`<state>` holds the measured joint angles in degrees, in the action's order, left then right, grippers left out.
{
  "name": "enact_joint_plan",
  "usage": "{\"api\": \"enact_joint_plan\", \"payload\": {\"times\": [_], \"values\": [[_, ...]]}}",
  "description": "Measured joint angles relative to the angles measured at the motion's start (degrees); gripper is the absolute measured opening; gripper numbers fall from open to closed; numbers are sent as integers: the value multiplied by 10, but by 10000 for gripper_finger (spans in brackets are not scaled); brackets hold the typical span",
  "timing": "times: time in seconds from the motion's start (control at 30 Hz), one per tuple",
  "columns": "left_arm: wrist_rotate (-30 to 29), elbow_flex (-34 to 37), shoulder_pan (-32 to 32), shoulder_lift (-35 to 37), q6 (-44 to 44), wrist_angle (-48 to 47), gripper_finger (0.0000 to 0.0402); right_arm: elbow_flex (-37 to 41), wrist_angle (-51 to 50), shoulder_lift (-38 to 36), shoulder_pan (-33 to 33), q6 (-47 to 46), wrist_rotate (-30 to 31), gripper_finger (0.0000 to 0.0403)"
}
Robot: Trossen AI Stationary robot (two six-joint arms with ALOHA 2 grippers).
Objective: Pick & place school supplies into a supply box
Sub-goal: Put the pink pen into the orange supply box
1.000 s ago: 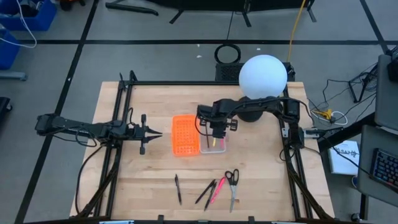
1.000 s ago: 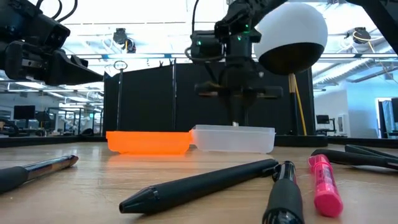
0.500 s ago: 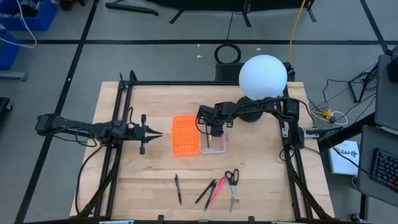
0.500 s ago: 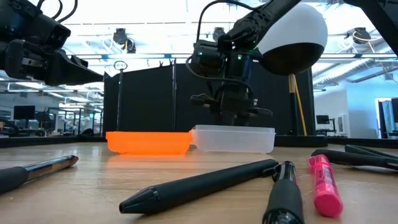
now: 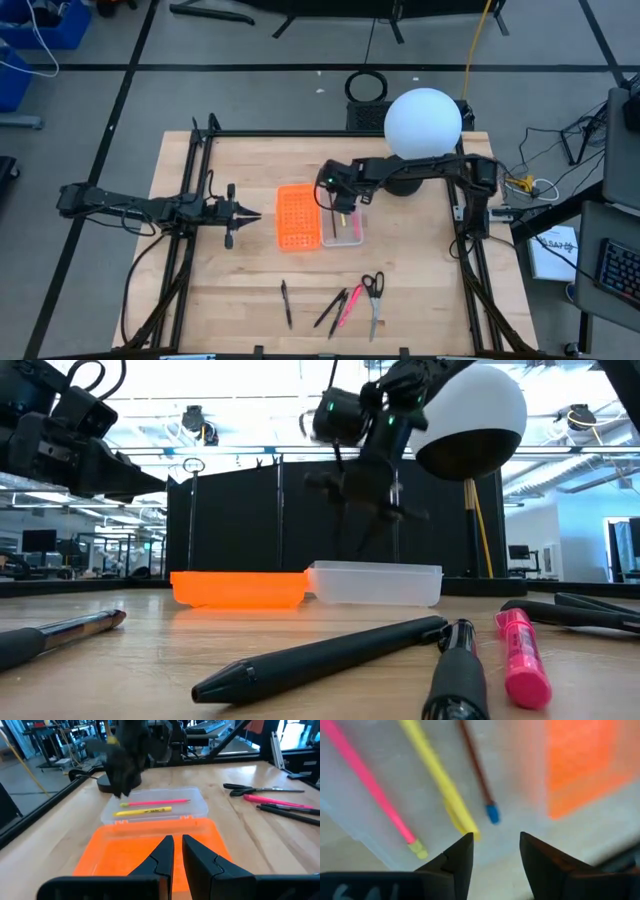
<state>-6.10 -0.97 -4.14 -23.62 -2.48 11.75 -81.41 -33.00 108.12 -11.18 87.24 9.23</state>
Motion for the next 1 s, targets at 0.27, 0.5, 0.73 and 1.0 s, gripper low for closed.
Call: {"api": "enact_joint_plan", "payload": {"times": [0.27, 0.5, 0.73, 1.0], "values": [[-12, 0, 0, 0, 5, 9, 47, 0, 24, -114, 16, -247, -47, 114], [-30, 0, 0, 0, 31, 13, 47, 0, 84, -213, 47, -572, -95, 53], [-35, 0, 0, 0, 123, 18, 47, 47, 130, -301, 97, -716, -95, 3], [-34, 0, 0, 0, 114, 13, 47, 264, 319, -459, 153, -814, -92, 2]]}}
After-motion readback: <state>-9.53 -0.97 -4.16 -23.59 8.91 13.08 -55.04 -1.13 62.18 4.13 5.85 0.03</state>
